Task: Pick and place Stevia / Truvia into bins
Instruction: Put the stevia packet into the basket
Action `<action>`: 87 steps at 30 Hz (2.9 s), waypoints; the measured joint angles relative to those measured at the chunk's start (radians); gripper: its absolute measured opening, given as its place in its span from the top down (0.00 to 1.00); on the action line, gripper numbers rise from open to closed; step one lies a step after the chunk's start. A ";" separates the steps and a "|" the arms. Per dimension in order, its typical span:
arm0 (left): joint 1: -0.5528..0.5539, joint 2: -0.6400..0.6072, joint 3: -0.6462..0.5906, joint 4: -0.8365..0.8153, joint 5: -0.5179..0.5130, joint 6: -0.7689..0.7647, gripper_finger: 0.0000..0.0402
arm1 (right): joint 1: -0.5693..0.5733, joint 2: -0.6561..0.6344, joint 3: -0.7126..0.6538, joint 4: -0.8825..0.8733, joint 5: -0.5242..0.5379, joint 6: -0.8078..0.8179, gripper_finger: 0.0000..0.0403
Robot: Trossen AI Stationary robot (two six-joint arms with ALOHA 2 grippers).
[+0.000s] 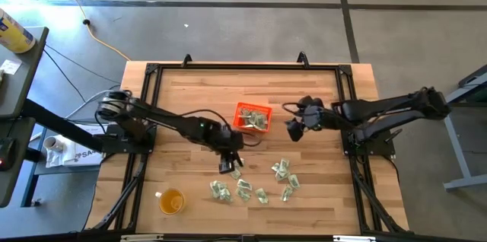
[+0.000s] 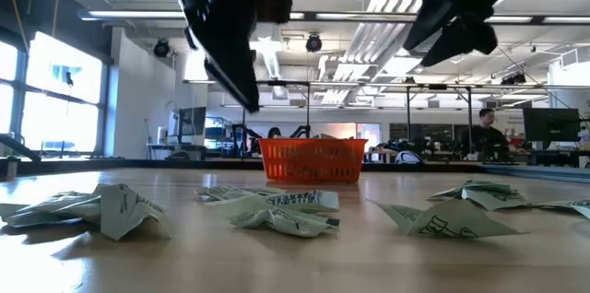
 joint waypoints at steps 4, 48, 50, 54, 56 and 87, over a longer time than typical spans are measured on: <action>-0.008 0.096 0.000 0.042 0.010 -0.009 0.50 | 0.065 -0.025 0.000 -0.061 0.074 0.060 0.37; 0.167 0.201 0.269 -0.412 -0.279 0.337 0.94 | 0.206 -0.025 0.000 -0.180 0.299 0.227 0.37; 0.199 0.201 0.349 -0.430 -0.286 0.394 0.94 | 0.235 -0.025 0.000 -0.180 0.325 0.250 0.37; 0.268 0.200 0.489 -0.436 -0.287 0.476 0.94 | 0.278 -0.025 0.000 -0.181 0.328 0.285 0.37; 0.302 0.198 0.533 -0.391 -0.252 0.513 0.94 | 0.293 -0.025 0.000 -0.185 0.319 0.291 0.37; 0.034 0.196 0.462 -0.619 -0.153 0.007 0.39 | 0.366 0.331 -0.029 0.079 -0.191 -0.440 0.37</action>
